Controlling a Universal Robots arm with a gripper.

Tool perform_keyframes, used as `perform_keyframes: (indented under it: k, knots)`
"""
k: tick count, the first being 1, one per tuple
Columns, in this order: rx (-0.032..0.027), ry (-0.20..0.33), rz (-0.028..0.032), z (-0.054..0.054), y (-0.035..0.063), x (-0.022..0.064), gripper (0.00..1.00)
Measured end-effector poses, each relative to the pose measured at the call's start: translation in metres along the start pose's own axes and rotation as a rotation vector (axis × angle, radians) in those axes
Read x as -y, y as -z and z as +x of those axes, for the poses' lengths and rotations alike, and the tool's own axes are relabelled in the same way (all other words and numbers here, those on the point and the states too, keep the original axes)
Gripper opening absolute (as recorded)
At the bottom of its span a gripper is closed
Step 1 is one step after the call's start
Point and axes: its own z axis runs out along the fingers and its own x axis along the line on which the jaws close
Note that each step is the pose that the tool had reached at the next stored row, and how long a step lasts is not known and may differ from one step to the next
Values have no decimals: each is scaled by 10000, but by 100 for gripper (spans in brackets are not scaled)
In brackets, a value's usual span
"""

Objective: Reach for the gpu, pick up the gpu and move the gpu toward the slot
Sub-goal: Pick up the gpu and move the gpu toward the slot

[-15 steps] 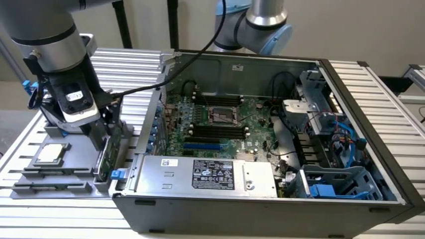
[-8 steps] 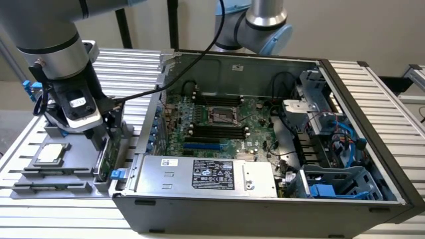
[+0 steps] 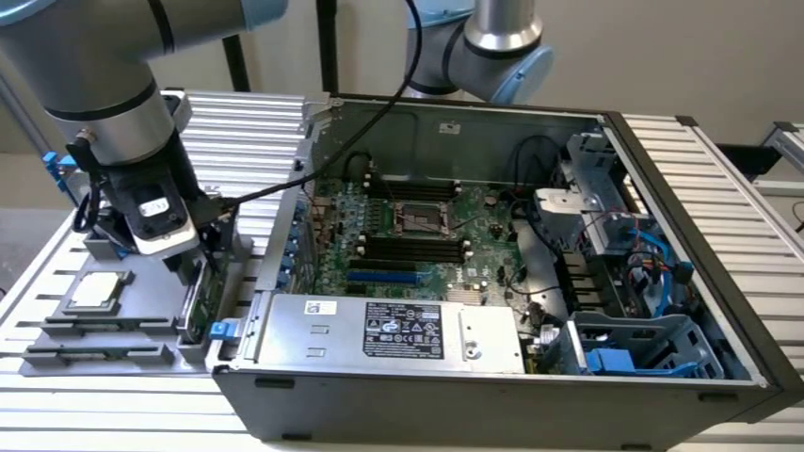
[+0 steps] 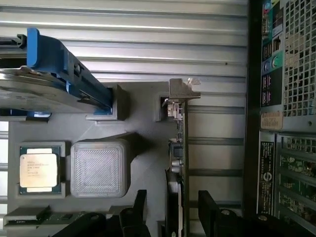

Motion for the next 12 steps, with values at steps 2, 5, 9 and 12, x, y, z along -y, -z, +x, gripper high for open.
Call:
perform_keyframes:
  k: [2,5,9,12]
  knots:
    - [4,1,40,1,-33,1,54]
    - [12,4,162,2,-69,2,54]
    - [26,8,269,3,-121,2,54]
    - [23,8,280,4,-132,2,54]
